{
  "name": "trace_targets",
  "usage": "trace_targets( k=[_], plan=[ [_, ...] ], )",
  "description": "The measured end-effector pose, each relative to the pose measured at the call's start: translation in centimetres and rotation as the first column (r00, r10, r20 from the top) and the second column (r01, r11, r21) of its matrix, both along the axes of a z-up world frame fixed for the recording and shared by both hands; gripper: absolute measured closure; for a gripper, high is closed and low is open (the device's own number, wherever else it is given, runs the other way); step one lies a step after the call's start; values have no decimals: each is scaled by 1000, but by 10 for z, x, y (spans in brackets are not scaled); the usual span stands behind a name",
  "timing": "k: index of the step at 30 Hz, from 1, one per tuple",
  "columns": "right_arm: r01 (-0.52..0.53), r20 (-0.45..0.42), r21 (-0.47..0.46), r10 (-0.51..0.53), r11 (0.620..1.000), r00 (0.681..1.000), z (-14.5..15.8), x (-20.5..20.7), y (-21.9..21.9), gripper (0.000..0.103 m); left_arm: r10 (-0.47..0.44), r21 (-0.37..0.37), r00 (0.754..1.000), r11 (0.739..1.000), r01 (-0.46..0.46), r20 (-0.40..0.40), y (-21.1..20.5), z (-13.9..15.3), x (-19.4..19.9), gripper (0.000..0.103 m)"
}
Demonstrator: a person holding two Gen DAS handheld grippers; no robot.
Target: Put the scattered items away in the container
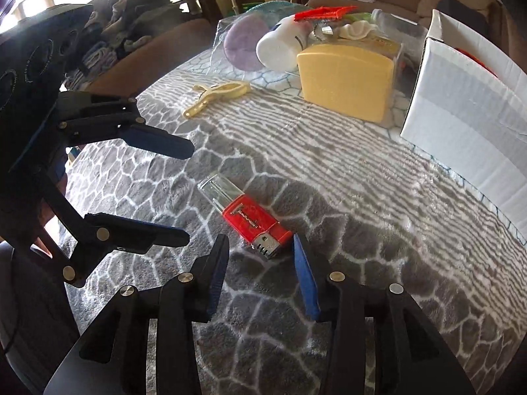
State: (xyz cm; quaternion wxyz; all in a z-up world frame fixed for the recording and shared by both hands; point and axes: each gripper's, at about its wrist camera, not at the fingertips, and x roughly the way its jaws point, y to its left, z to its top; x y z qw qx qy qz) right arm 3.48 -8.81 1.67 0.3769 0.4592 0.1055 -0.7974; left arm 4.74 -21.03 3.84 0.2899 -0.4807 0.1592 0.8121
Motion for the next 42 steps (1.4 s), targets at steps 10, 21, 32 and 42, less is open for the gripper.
trace_targets(
  k=[10, 21, 32, 42],
  plan=[
    [88, 119, -159, -69, 983, 990, 13, -15, 9, 90, -47, -75, 998, 996, 44, -42, 22, -20, -10, 49],
    [9, 61, -84, -4, 996, 998, 14, -20, 8, 69, -8, 28, 1000, 1000, 8, 15, -4, -22, -21, 69],
    [381, 462, -320, -207, 867, 862, -15, -52, 33, 61, 119, 182, 986, 973, -139, 117, -20, -23, -37, 69],
    [429, 497, -307, -241, 850, 833, -6, -48, 8, 89, 108, 130, 991, 984, -118, 83, -10, -24, -33, 69]
  ],
)
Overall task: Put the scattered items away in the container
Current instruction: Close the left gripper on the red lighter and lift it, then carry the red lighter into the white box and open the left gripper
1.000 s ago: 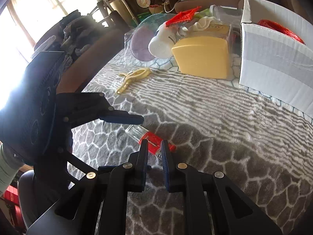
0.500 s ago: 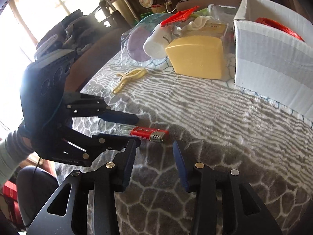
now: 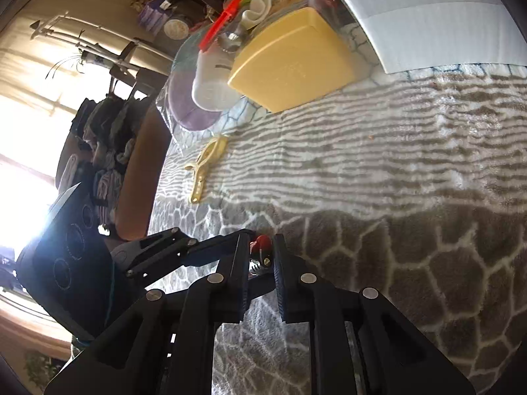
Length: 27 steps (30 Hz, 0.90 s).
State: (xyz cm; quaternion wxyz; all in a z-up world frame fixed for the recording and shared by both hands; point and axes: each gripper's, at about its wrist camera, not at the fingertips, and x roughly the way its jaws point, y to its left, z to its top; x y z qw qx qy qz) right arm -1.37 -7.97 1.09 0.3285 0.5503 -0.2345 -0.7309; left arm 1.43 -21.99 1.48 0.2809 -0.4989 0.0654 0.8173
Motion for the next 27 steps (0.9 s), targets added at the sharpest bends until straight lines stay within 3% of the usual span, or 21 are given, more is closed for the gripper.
trace_targets(
  k=[4, 6, 10, 14, 18, 21, 23, 27],
  plan=[
    [-2, 6, -62, 3, 998, 1000, 6, 2, -9, 89, 28, 29, 1000, 999, -28, -3, -8, 0, 3, 71],
    [-8, 12, -86, 9, 996, 1000, 11, 3, -13, 89, 59, 37, 998, 998, -58, -8, -15, 0, 4, 86],
    [-29, -23, -92, 27, 995, 999, 24, 7, -17, 88, 118, 92, 992, 988, -121, 41, -33, 1, 0, 87],
    [-5, -45, -82, 1, 997, 999, 29, 10, -10, 88, 178, 131, 983, 975, -182, 38, -50, 13, -1, 87],
    [-29, -110, -37, 25, 999, 994, 39, 20, -5, 86, 253, 223, 967, 941, -256, 40, -67, 37, -7, 87],
    [-89, -203, 39, 95, 995, 975, 51, 37, -9, 74, 298, 341, 952, 890, -302, 65, -77, 58, -13, 87],
    [-139, -262, 75, 154, 987, 953, 61, 49, -15, 71, 302, 386, 951, 871, -304, 67, -72, 70, -17, 87],
    [-195, -336, 95, 216, 976, 917, 84, 64, -24, 69, 284, 399, 958, 877, -269, 20, -47, 97, -25, 87]
  ],
)
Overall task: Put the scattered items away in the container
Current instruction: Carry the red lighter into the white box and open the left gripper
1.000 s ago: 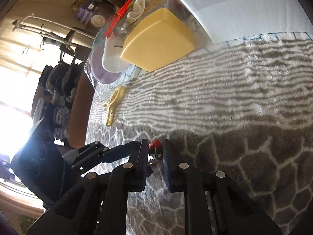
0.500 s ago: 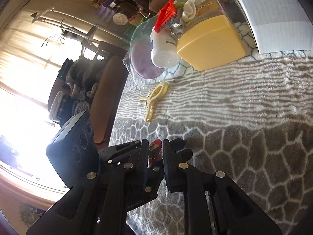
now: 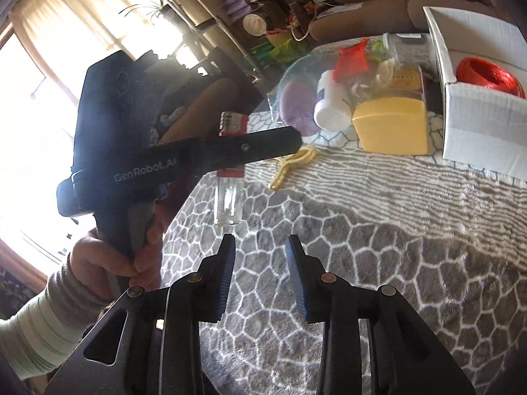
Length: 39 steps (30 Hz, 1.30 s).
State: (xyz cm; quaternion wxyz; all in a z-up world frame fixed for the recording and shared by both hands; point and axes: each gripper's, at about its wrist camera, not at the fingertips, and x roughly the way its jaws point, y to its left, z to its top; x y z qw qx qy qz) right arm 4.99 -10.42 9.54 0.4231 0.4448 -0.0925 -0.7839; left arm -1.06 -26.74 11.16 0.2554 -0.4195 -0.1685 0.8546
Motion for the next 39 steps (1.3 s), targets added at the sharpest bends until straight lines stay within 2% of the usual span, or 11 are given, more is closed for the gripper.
trace_targets(
  k=[6, 12, 15, 20, 23, 28, 30, 33, 36, 39],
  plan=[
    [79, -88, 48, -74, 996, 993, 33, 1, 34, 65, -22, 5, 998, 1000, 22, -55, 50, 44, -39, 87],
    [241, -146, 59, -230, 969, 962, 66, -32, 114, 65, -34, -4, 994, 999, 34, -99, 118, 69, -95, 87],
    [305, -156, 45, -295, 951, 943, 78, -50, 152, 65, -41, -15, 993, 999, 40, -108, 154, 65, -121, 87],
    [370, -159, 52, -358, 928, 920, 83, -91, 186, 65, -29, -69, 994, 997, 22, -106, 194, 38, -152, 87],
    [394, -129, 71, -383, 916, 915, 76, -127, 195, 65, -7, -65, 994, 998, 0, -106, 201, 23, -161, 87],
    [400, -109, 114, -389, 909, 915, 59, -168, 201, 65, -7, -120, 996, 993, -4, -89, 214, 5, -172, 87],
    [396, -98, 111, -387, 911, 917, 50, -177, 201, 65, 8, -144, 996, 989, -22, -93, 215, 1, -175, 87],
    [404, -85, 106, -396, 909, 914, 39, -185, 204, 54, 21, -180, 993, 983, -41, -114, 214, -2, -181, 87],
    [402, -69, 92, -397, 911, 915, 33, -185, 204, 54, 28, -198, 995, 979, -47, -99, 213, -7, -187, 87],
    [387, -62, 105, -382, 916, 922, 28, -188, 202, 54, 36, -177, 993, 983, -55, -109, 206, -2, -180, 86]
  ],
)
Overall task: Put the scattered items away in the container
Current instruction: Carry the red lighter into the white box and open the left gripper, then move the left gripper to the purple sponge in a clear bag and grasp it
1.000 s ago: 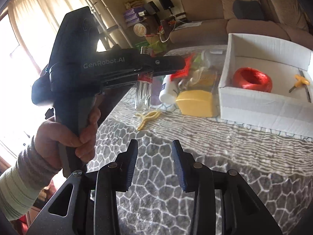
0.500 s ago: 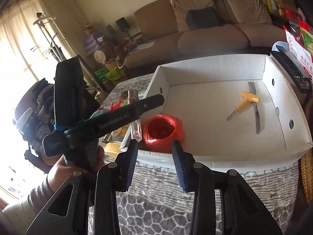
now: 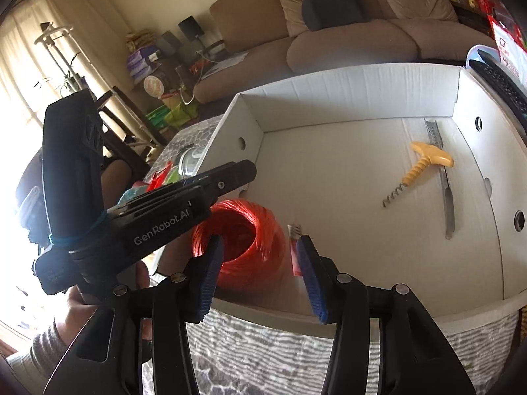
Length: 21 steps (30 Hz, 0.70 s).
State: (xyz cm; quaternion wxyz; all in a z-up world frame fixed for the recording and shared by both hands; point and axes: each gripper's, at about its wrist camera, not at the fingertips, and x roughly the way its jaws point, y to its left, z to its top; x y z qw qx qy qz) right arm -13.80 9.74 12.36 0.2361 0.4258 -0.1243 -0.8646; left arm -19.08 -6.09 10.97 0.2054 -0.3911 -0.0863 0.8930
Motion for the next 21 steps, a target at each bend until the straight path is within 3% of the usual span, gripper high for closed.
trace_targets(
  k=[2, 4, 5, 6, 8, 10, 12, 15, 21],
  plan=[
    [3, 12, -17, -3, 1000, 1000, 1, -4, 4, 54, -9, -10, 1000, 1000, 9, -12, -5, 8, 11, 83],
    [19, 18, -15, -19, 1000, 1000, 6, -9, 14, 54, -28, -27, 999, 999, 28, -29, -9, 17, 26, 65],
    [25, 17, 3, -25, 1000, 1000, 9, -12, 18, 54, -31, -29, 999, 999, 30, -39, -12, 21, 35, 46],
    [27, 23, 39, -28, 999, 999, 12, -17, 21, 53, -29, -21, 998, 999, 28, -49, -17, 23, 45, 36],
    [11, 69, 144, -21, 989, 997, 9, -30, 23, 53, -26, 3, 999, 1000, 27, -46, -26, 26, 59, 24],
    [-6, 127, 244, -26, 970, 992, 1, -44, 24, 53, -27, 14, 999, 1000, 28, -31, -34, 25, 71, 21],
    [-12, 167, 282, -37, 959, 985, -5, -49, 24, 53, -23, -1, 999, 1000, 23, -30, -42, 24, 82, 18],
    [-14, 185, 274, -38, 962, 982, -10, -44, 22, 53, 16, -25, 999, 1000, -16, -28, -63, 23, 99, 15],
    [10, 106, 172, -28, 985, 994, 10, -8, 1, 53, 175, -89, 984, 980, -176, -17, -138, 17, 136, 9]
  ],
)
